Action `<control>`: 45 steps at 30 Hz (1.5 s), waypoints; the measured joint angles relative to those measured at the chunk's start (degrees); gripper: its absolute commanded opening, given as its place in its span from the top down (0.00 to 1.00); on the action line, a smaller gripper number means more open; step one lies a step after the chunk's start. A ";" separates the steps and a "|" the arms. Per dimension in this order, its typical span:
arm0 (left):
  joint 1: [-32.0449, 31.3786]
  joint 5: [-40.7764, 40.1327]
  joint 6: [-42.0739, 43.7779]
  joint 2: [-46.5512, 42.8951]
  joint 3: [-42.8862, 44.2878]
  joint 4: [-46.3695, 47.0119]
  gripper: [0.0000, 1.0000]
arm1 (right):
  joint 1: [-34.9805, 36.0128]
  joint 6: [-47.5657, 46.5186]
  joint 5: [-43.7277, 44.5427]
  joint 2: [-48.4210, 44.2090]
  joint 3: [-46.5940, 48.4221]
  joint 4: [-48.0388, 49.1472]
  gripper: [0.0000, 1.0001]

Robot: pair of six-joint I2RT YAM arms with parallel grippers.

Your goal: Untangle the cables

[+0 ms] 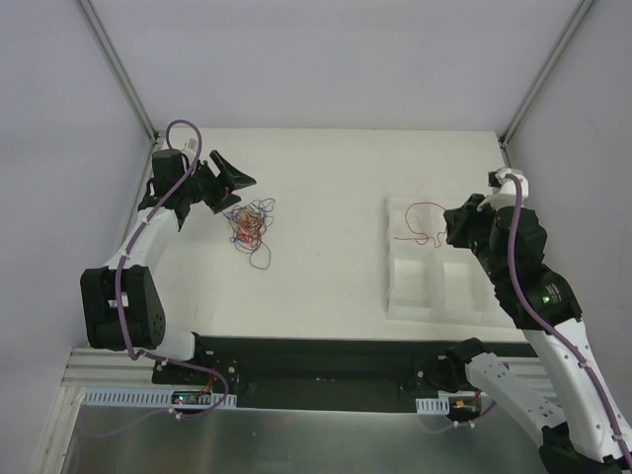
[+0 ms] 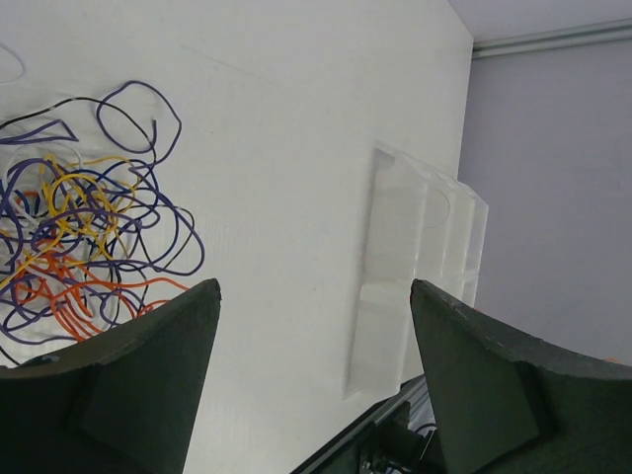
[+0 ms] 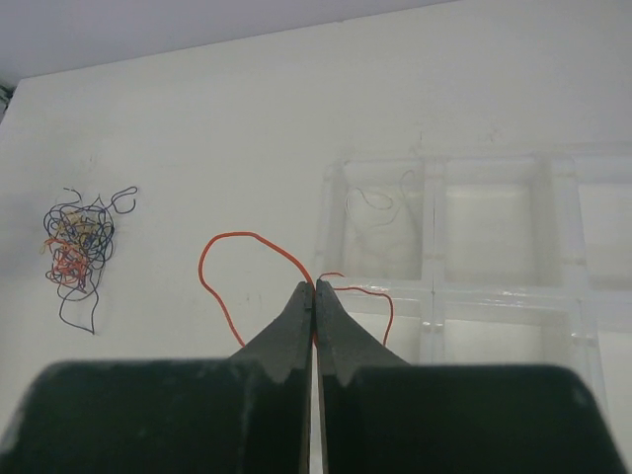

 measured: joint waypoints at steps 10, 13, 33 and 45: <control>-0.33 0.28 0.66 -0.09 0.42 0.00 0.22 | -0.07 -1.27 -2.08 -4.61 7.98 -2.23 1.00; -0.55 0.28 0.72 -0.09 0.42 0.00 0.21 | -0.09 -1.29 -2.49 -5.42 7.78 -1.77 1.00; -0.68 0.52 1.16 -0.09 0.52 -0.02 0.24 | -0.22 7.89 0.28 1.60 -24.13 1.86 1.00; -1.07 0.81 1.22 -0.09 0.52 -0.02 0.23 | -3.08 4.35 4.00 2.64 -8.76 0.98 1.00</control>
